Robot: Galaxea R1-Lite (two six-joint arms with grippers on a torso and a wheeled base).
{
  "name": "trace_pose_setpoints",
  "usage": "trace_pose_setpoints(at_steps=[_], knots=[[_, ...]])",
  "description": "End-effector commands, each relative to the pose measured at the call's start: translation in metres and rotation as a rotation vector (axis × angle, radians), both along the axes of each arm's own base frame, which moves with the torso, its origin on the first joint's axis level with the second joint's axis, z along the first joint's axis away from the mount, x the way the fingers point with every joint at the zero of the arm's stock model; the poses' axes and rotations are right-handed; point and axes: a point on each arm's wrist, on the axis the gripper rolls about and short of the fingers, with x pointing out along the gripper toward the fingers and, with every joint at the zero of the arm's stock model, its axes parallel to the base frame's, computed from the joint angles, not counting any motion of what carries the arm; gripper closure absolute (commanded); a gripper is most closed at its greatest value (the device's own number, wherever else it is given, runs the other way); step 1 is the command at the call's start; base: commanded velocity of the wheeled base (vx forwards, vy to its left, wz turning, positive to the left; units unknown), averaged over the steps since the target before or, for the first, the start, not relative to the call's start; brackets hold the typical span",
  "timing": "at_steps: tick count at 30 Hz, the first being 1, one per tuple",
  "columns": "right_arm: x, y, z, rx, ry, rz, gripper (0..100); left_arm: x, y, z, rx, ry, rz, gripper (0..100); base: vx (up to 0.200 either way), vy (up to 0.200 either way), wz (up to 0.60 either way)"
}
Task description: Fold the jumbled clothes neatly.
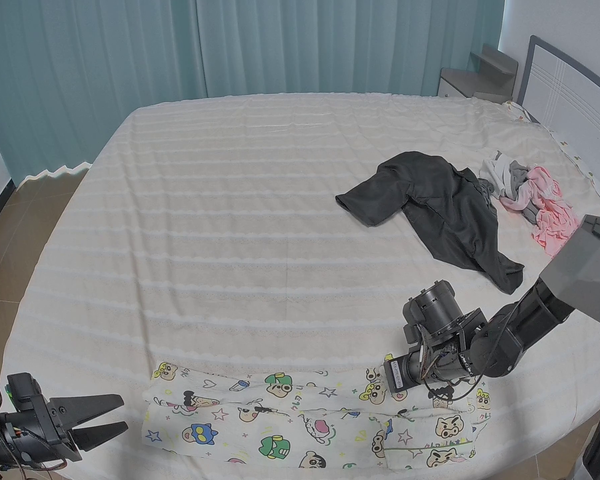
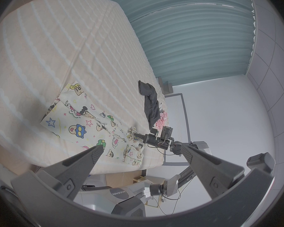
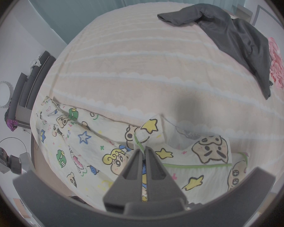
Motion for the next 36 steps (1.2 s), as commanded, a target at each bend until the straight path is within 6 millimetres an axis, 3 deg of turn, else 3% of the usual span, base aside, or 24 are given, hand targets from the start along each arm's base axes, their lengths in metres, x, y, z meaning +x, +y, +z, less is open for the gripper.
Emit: trace_pose_setpoints(at_steps=[1, 9, 10, 17, 22, 24, 26, 27, 30, 32, 36], knots=[[-0.012, 0.004, 0.017, 0.012, -0.042, 0.019, 100, -0.001, 0.000, -0.003, -0.001, 0.012, 0.000, 0, 0.000, 0.000, 0.00], [-0.012, 0.007, 0.008, -0.037, -0.048, -0.001, 100, -0.001, 0.000, -0.003, -0.001, 0.012, 0.000, 0, 0.000, 0.000, 0.00], [-0.012, 0.007, 0.008, -0.030, -0.048, -0.003, 0, -0.001, 0.000, -0.003, -0.001, 0.011, 0.000, 0, 0.000, 0.000, 0.00], [-0.021, 0.000, 0.030, 0.062, -0.059, -0.090, 0, 0.008, 0.000, 0.003, 0.009, 0.005, 0.010, 0, 0.000, 0.000, 0.00], [-0.043, -0.035, 0.068, 0.199, -0.092, -0.171, 0, 0.057, 0.004, 0.030, 0.028, 0.039, 0.067, 0, 0.000, 0.000, 0.00], [-0.061, -0.057, 0.082, 0.269, -0.105, -0.233, 0, 0.088, 0.011, 0.040, 0.029, 0.059, 0.101, 0, 0.000, 0.000, 0.00], [-0.062, -0.058, 0.082, 0.271, -0.104, -0.234, 0, 0.089, 0.011, 0.040, 0.030, 0.064, 0.103, 0, 0.000, 0.000, 0.00], [-0.081, -0.078, 0.087, 0.328, -0.110, -0.288, 0, 0.117, 0.018, 0.030, 0.099, 0.108, 0.110, 0, 0.000, 0.000, 0.00], [-0.095, -0.097, 0.090, 0.405, -0.147, -0.318, 0, 0.143, 0.028, -0.002, 0.354, 0.150, 0.193, 0, 0.000, 0.000, 0.00], [-0.099, -0.106, 0.090, 0.439, -0.164, -0.328, 0, 0.154, 0.032, -0.021, 0.494, 0.188, 0.217, 0, 0.000, 0.000, 0.00], [-0.101, -0.113, 0.085, 0.460, -0.157, -0.339, 0, 0.154, 0.032, -0.033, 0.493, 0.218, 0.152, 0, 0.000, 0.000, 0.00]])
